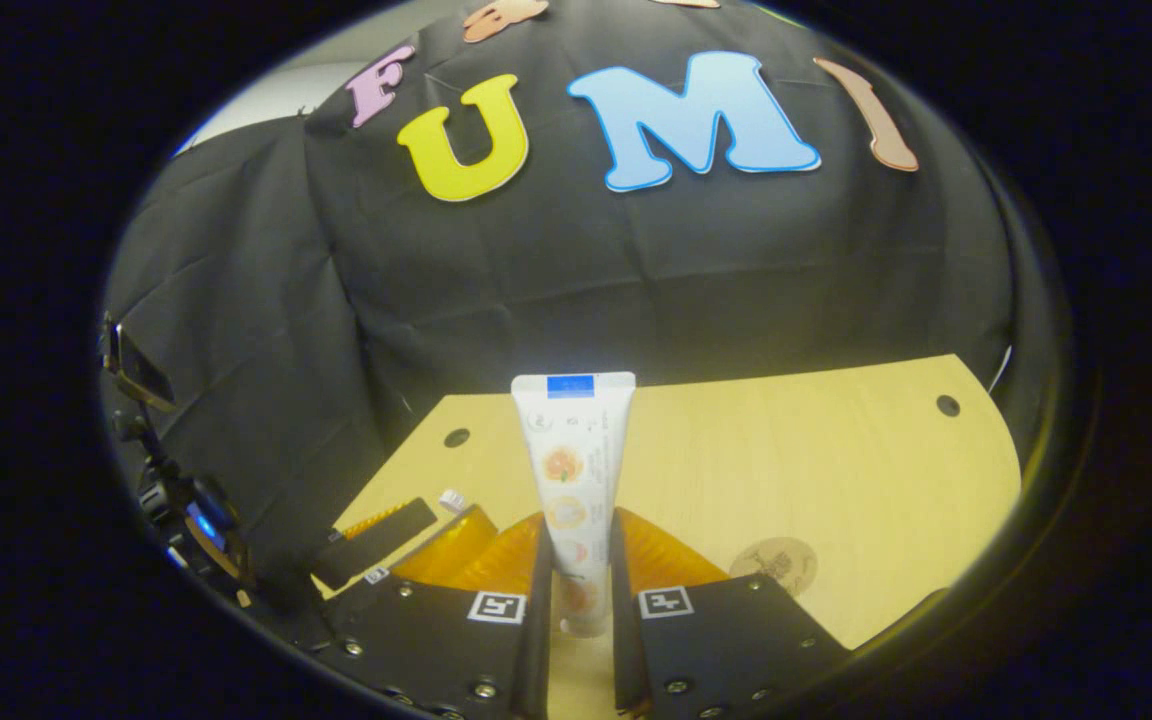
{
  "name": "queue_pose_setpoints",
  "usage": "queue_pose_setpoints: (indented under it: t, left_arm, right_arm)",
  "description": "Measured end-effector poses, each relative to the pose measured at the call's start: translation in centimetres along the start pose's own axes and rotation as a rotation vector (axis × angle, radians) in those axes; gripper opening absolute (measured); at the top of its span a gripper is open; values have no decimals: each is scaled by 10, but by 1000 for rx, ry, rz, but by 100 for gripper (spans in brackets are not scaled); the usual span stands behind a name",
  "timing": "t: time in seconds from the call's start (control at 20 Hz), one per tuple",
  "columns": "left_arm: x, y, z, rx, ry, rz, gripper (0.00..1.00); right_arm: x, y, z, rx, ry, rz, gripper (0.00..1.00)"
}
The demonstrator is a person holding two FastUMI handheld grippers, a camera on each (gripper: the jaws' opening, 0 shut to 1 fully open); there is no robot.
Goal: Put the toothbrush and toothpaste on the desktop into the cup, then pick up the cup and place it on the coaster on the desktop.
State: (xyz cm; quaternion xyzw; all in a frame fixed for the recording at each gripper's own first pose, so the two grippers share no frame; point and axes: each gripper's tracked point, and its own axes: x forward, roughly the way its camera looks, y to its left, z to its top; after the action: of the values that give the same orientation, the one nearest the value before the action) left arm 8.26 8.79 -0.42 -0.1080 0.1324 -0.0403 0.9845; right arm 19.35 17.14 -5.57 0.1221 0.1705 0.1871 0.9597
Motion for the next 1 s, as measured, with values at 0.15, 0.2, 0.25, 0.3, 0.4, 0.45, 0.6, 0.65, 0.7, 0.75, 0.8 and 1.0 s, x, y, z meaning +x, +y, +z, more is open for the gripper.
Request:
queue_pose_setpoints:
  t: [0.15,0.2,0.25,0.3,0.4,0.45,0.6,0.65,0.7,0.75,0.8,1.0]
  left_arm:
    - [-11,8,-1,-32,5,18,95]
    - [-16,10,-2,-44,9,21,95]
    - [-22,12,-3,-52,12,24,95]
    - [-25,15,-4,-59,13,31,95]
    - [-35,22,-6,-72,17,43,95]
    - [-37,24,-9,-75,21,49,95]
    - [-50,40,-18,-80,32,75,95]
    - [-54,43,-19,-81,38,82,95]
    - [-56,47,-20,-84,43,88,95]
    - [-58,52,-22,-86,47,97,100]
    - [-58,56,-23,-91,47,105,100]
    - [-61,71,-26,-115,48,129,95]
  right_arm:
    - [14,8,12,-6,-34,20,26]
    - [19,11,15,-9,-45,29,26]
    - [25,14,18,-13,-54,38,26]
    - [31,17,20,-21,-62,46,26]
    - [42,21,20,-42,-68,58,26]
    - [49,23,20,-52,-69,62,26]
    - [68,25,9,-75,-44,63,22]
    - [74,25,2,-80,-26,63,26]
    - [80,26,-6,-85,-5,62,26]
    - [84,26,-13,-92,14,62,22]
    - [90,27,-18,-103,29,61,22]
    - [100,28,-40,-149,72,47,31]
